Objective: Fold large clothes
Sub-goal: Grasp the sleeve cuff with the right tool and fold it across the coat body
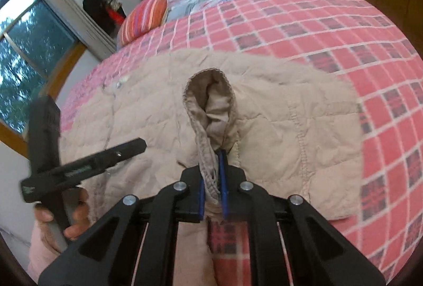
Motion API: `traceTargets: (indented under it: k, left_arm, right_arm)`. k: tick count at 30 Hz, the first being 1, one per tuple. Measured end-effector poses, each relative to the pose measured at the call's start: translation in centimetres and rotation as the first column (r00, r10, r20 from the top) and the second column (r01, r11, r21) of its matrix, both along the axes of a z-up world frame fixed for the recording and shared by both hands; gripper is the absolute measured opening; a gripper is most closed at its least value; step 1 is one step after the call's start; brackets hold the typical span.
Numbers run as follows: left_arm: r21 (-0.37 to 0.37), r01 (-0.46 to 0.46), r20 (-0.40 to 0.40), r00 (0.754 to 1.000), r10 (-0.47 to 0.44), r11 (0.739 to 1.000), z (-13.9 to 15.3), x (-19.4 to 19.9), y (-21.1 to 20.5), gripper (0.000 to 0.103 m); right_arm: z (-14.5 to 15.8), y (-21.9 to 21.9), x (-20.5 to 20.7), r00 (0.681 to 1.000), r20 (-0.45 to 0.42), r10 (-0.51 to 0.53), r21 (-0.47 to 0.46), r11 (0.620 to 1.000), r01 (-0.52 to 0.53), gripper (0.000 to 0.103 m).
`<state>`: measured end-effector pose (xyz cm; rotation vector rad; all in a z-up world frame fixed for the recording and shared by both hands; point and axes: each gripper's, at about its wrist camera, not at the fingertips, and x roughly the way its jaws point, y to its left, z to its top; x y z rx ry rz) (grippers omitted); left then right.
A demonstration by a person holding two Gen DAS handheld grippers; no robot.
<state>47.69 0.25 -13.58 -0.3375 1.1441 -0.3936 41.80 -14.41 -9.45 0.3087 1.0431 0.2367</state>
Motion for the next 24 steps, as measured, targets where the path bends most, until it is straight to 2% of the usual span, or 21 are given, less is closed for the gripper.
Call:
traceTargets:
  k: [7,11,13,15,17,21,24]
  left_arm:
    - [-0.052,0.037,0.006,0.999,-0.036,0.998,0.3,-0.3,-1.4,0.059]
    - [-0.121,0.052,-0.014,0.998,-0.054,0.991,0.3,0.2,-2.6,0.059]
    - [-0.141,0.050,-0.032,0.998,-0.055,0.989,0.1,0.4,-3.2,0.059]
    - [-0.155,0.057,-0.040,0.997,-0.064,0.986,0.1,0.5,-3.8,0.059]
    - [-0.176,0.068,-0.037,0.996,-0.076,0.982,0.4,0.5,-4.3,0.059]
    - [-0.195,0.095,-0.030,0.994,-0.103,0.976,1.0,0.3,-5.7,0.059]
    - [-0.187,0.127,-0.025,0.991,-0.134,0.974,1.2,0.1,-7.1,0.059]
  right_arm:
    - [-3.6,2.1,1.6,0.998,-0.067,0.005,-0.038,0.999,-0.007,0.008]
    - [-4.8,2.7,2.0,0.998,-0.067,0.009,-0.065,0.998,-0.014,0.012]
    - [-4.5,2.7,1.7,0.998,-0.052,0.022,-0.072,0.997,-0.026,0.015]
    - [-3.7,2.4,0.8,0.999,-0.036,0.036,-0.052,0.998,-0.038,0.027]
    - [-2.4,1.7,-0.7,0.999,0.000,0.033,-0.037,0.999,-0.033,0.049]
    - [0.2,0.6,-2.9,0.998,0.065,0.027,-0.079,0.997,-0.022,0.050]
    - [1.1,-1.7,-3.9,0.998,0.065,-0.018,-0.019,1.000,0.020,0.050]
